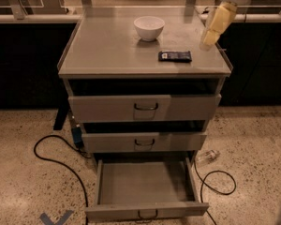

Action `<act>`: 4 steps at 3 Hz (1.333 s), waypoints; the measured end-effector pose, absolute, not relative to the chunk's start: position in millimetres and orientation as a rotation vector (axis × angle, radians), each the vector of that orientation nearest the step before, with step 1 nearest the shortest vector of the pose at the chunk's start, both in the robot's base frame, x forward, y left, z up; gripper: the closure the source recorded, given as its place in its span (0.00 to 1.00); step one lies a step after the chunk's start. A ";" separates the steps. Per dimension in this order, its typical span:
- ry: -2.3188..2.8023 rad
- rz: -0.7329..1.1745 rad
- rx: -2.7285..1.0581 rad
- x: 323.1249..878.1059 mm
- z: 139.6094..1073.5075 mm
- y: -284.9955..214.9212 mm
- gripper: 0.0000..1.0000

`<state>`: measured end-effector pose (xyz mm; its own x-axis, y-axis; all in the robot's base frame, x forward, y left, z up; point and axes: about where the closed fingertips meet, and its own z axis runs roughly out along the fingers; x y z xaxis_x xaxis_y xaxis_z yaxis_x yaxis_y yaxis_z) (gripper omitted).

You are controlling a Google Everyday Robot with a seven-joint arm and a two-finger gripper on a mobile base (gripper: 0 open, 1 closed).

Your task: Place rxbar blueberry into bottom drawer

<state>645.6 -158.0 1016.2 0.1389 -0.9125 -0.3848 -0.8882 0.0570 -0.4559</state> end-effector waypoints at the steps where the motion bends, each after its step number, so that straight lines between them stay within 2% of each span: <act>1: 1.735 0.033 -1.781 693.2 995.2 -134.1 0.00; 3: 1.744 0.049 -1.773 712.6 982.6 -134.2 0.00; 4: 1.771 0.116 -1.820 731.8 947.9 -120.8 0.00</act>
Offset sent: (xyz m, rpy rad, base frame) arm 0.0428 0.0216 -0.0165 0.0545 0.0228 0.0028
